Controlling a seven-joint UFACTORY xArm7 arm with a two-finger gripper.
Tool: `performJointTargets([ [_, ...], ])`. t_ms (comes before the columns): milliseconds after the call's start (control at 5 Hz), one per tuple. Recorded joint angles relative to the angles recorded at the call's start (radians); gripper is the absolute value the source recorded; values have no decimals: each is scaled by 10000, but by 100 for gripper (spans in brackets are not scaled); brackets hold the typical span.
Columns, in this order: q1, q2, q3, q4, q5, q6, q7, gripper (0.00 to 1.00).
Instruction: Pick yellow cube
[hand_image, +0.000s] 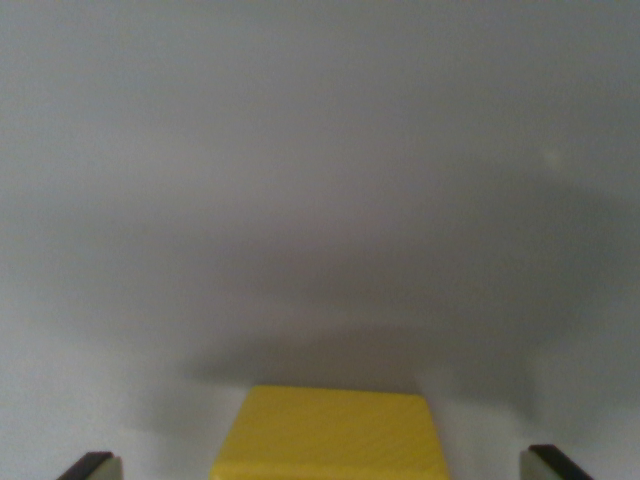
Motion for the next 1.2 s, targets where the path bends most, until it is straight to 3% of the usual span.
performJointTargets([
  [1200, 11, 25, 7, -136, 7, -141, -14, 0],
])
